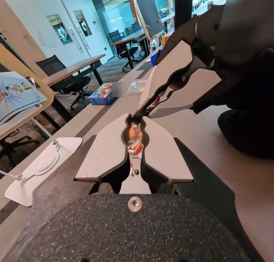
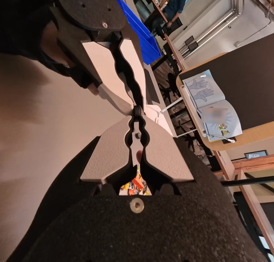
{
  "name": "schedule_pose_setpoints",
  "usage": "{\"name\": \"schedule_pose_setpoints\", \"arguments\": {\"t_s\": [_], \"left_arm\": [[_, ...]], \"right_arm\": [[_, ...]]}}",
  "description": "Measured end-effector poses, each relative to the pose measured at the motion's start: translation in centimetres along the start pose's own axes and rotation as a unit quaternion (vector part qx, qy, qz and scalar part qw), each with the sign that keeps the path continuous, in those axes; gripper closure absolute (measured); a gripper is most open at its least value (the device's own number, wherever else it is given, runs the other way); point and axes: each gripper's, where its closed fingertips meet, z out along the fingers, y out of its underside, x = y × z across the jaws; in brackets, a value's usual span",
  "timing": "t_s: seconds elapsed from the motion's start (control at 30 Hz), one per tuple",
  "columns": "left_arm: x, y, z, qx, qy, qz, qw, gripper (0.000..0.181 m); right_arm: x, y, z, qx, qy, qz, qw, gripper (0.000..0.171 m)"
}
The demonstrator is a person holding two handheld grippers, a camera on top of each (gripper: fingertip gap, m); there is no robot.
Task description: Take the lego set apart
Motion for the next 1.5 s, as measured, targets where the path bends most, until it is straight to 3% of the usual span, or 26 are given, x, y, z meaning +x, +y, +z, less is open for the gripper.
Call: {"name": "schedule_pose_setpoints", "arguments": {"t_s": [0.17,0.27,0.4,0.6,0.8,1.0,1.2,1.5], "left_arm": [[-0.6,-0.3,0.4,0.030,-0.028,-0.045,0.998,0.170],[-0.2,-0.6,0.6,0.046,-0.002,-0.073,0.996,0.168],[-0.3,-0.6,0.5,0.043,0.002,-0.054,0.998,0.168],[0.4,-1.9,-0.9,0.081,0.092,-0.039,0.992,0.164],[0.4,-2.9,-3.1,0.126,0.224,-0.141,0.956,0.162],[2.6,-2.3,-3.0,0.110,0.264,-0.099,0.953,0.159],[2.6,-2.0,-2.7,0.093,0.234,-0.052,0.966,0.163],[1.1,-1.9,-2.1,0.077,0.155,-0.006,0.985,0.164]], "right_arm": [[0.8,0.1,0.1,0.030,-0.007,0.069,0.997,0.165],[1.4,0.0,0.0,0.069,-0.025,0.140,0.987,0.169],[1.4,0.1,0.3,0.078,-0.029,0.146,0.986,0.169],[1.3,-0.9,-0.5,0.125,-0.049,0.160,0.978,0.169],[0.1,-2.0,-1.8,0.201,-0.140,0.203,0.948,0.169],[-0.9,-2.8,-1.7,0.235,-0.186,0.231,0.926,0.169],[-1.1,-2.5,-1.2,0.228,-0.182,0.234,0.927,0.169],[0.2,-1.9,-0.4,0.204,-0.114,0.224,0.946,0.170]]}}
